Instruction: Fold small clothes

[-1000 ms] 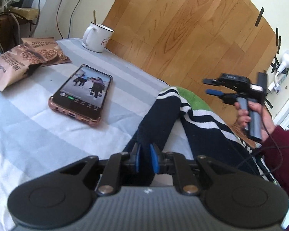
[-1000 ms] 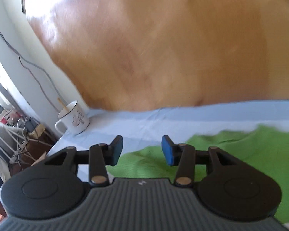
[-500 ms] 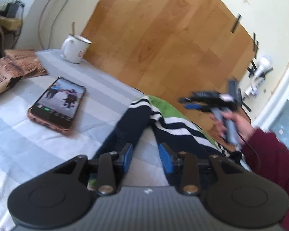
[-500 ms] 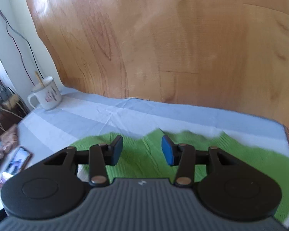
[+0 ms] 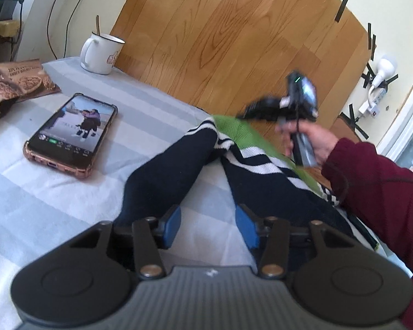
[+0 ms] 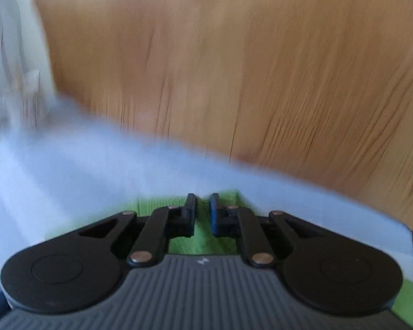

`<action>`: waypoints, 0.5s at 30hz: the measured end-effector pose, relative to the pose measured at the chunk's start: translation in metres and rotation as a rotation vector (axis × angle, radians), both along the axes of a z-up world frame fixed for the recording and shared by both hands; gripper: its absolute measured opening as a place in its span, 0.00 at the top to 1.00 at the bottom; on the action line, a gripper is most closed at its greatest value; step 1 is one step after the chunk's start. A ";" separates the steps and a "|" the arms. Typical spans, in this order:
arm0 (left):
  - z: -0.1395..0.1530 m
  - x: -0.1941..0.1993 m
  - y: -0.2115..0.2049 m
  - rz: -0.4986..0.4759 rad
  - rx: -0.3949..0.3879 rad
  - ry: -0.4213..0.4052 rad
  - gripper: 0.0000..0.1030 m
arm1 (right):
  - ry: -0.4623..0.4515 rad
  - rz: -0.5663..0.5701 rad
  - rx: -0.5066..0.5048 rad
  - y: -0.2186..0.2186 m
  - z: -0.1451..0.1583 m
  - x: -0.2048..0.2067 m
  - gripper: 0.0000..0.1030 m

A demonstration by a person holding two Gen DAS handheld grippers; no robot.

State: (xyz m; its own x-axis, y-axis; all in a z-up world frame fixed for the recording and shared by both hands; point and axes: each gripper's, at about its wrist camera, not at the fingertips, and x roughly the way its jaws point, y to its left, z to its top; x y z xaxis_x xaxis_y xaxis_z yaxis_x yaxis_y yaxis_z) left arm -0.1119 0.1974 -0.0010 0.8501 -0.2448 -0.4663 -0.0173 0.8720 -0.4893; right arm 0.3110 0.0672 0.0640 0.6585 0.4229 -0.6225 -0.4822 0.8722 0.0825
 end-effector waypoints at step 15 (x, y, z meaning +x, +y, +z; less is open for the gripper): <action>-0.003 0.015 -0.024 -0.192 -0.105 0.017 0.37 | 0.140 0.019 0.068 -0.044 -0.008 -0.017 0.59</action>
State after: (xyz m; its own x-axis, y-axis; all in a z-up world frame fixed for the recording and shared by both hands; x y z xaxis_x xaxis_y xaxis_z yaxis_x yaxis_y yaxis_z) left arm -0.0971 0.1736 -0.0042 0.7757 -0.4494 -0.4431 0.1352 0.8041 -0.5789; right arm 0.2944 0.0236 0.0564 0.5586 0.4790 -0.6771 -0.4785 0.8530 0.2086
